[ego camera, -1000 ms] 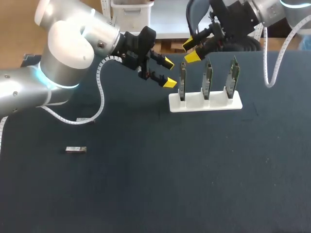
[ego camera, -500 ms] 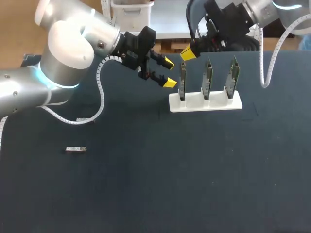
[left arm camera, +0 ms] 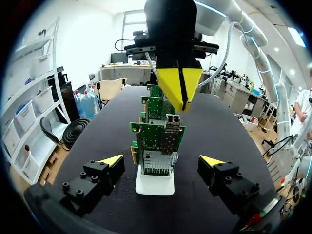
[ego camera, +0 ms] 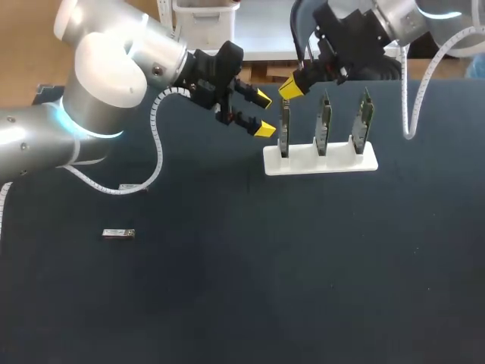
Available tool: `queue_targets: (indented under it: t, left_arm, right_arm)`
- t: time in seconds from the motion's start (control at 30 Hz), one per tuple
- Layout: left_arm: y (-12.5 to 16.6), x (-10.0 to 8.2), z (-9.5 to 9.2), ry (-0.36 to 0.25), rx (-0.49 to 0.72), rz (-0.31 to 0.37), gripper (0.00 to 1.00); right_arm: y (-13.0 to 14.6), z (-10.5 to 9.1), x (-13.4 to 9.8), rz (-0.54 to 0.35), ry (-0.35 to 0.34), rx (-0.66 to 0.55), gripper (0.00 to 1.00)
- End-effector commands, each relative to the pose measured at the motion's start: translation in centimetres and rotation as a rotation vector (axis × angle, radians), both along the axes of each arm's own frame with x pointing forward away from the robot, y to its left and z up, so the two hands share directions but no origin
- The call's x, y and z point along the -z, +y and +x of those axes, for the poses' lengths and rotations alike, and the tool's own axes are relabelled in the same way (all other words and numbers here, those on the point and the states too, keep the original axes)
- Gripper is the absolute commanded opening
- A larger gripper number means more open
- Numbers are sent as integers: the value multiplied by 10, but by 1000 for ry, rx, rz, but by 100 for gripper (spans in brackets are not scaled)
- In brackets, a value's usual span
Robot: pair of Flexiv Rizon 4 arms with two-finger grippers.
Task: Pick up the optical module with the left hand, and insert it into the network port with the right hand.
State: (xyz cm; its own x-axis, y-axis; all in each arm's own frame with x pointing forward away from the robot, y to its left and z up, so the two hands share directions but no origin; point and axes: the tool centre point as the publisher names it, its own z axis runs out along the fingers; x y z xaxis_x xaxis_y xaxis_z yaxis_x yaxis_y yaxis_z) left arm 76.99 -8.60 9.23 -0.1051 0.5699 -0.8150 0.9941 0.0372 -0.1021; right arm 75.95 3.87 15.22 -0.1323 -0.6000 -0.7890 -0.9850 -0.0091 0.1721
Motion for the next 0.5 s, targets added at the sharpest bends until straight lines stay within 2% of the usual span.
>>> queue_targets:
  t: [0.03, 0.5]
  left_arm:
    - [0, -1, -2, -2, -5, 4, 100]
    - [0, -1, -2, -2, -5, 4, 100]
  right_arm:
    - [1, 3, 2, -2, 5, 0, 0]
    - [1, 3, 12, -24, 17, 8, 0]
